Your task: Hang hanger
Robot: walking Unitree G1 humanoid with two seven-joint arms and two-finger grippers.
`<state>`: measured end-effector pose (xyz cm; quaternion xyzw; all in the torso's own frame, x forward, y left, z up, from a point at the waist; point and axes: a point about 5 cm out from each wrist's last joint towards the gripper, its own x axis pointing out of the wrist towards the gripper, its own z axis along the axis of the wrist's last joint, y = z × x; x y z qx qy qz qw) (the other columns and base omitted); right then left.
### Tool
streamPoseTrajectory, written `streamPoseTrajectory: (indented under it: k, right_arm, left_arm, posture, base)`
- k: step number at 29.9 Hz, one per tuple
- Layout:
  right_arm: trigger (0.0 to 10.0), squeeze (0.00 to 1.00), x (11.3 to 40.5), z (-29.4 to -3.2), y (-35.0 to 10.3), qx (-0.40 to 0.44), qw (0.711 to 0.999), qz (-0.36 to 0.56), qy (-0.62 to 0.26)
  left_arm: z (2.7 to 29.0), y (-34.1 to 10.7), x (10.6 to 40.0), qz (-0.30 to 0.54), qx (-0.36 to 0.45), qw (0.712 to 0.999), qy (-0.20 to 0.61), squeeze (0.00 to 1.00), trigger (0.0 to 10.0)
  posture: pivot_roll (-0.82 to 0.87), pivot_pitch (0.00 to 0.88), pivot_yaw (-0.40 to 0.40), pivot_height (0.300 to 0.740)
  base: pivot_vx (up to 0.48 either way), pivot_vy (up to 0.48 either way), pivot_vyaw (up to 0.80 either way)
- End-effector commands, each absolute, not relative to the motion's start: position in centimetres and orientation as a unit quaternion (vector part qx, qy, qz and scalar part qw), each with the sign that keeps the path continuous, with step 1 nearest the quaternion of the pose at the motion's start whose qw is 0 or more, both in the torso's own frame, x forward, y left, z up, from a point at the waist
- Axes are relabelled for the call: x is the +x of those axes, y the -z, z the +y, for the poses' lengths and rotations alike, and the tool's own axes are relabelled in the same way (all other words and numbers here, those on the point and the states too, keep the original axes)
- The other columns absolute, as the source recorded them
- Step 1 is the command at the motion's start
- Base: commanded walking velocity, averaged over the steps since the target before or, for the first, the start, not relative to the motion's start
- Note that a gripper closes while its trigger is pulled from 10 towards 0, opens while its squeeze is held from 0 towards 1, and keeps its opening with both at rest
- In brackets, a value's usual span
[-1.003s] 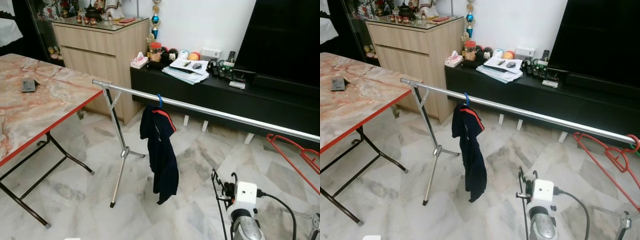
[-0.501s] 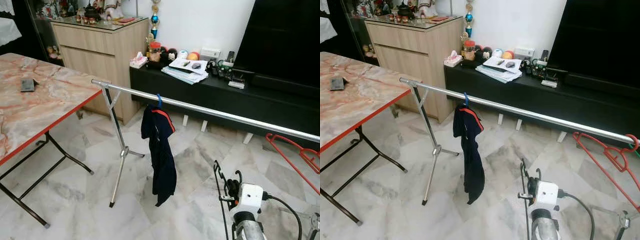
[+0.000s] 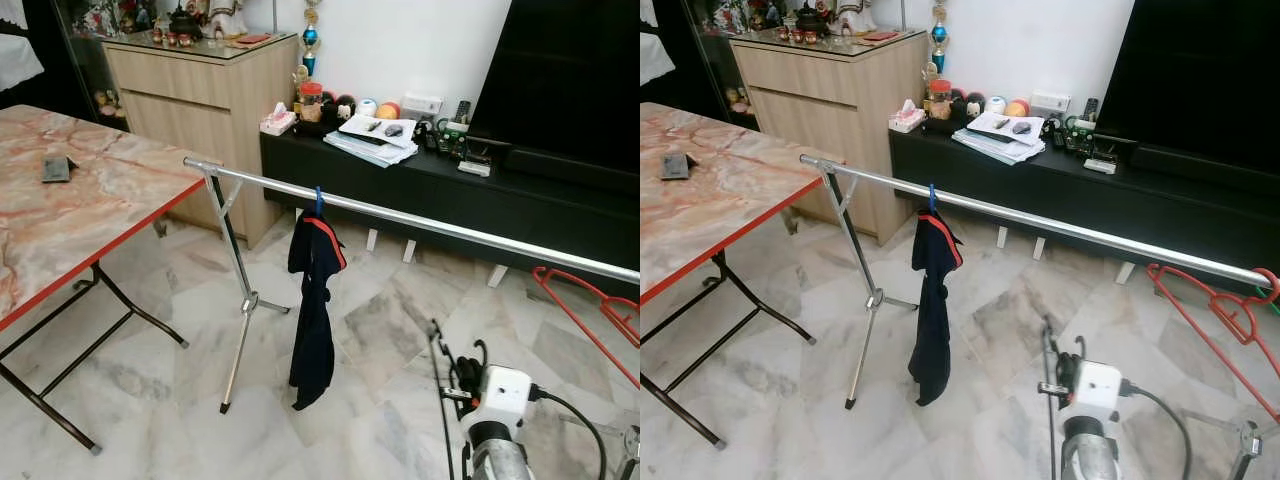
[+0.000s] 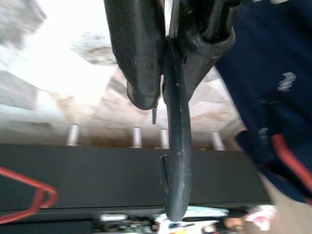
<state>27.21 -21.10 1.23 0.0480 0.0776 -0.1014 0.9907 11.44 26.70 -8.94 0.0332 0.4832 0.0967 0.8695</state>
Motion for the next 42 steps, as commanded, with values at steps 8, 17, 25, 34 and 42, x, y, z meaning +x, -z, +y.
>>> streamPoseTrajectory:
  k: [8, 17, 25, 34, 42]
  right_arm:
    - [10.0, 0.0, 27.7, -21.9, -1.5, 0.045, 0.987, 0.087, 0.129]
    - [10.0, 0.0, 28.1, -22.1, -1.9, 0.039, 0.988, 0.087, 0.121]
    - [10.0, 0.0, 27.8, -22.3, -1.4, 0.041, 0.985, 0.102, 0.133]
    - [10.0, 0.0, 28.0, -22.3, -1.5, 0.042, 0.985, 0.101, 0.135]
    - [10.0, 0.0, 28.1, -22.4, -1.7, 0.041, 0.985, 0.1, 0.136]
  left_arm:
    - [26.6, 9.3, 10.4, 0.495, 0.023, 0.863, -0.101, 0.0, 10.0]
    - [23.7, 10.0, 10.9, 0.495, 0.014, 0.866, -0.077, 0.0, 10.0]
    - [24.8, 9.7, 10.8, 0.492, 0.018, 0.866, -0.085, 0.0, 10.0]
    - [26.0, 9.4, 10.6, 0.49, 0.018, 0.867, -0.09, 0.0, 10.0]
    - [26.2, 9.3, 10.7, 0.488, 0.019, 0.868, -0.088, 0.0, 10.0]
  posture:
    - [0.09, 0.0, -0.057, 0.74]
    - [0.08, 0.0, -0.056, 0.74]
    - [0.09, 0.0, -0.049, 0.74]
    - [0.08, 0.0, -0.049, 0.74]
    - [0.08, 0.0, -0.051, 0.74]
  base:
    - [0.0, 0.0, 0.0]
    - [0.0, 0.0, 0.0]
    - [0.0, 0.0, 0.0]
    - [0.053, 0.0, 0.0]
    - [0.06, 0.0, 0.0]
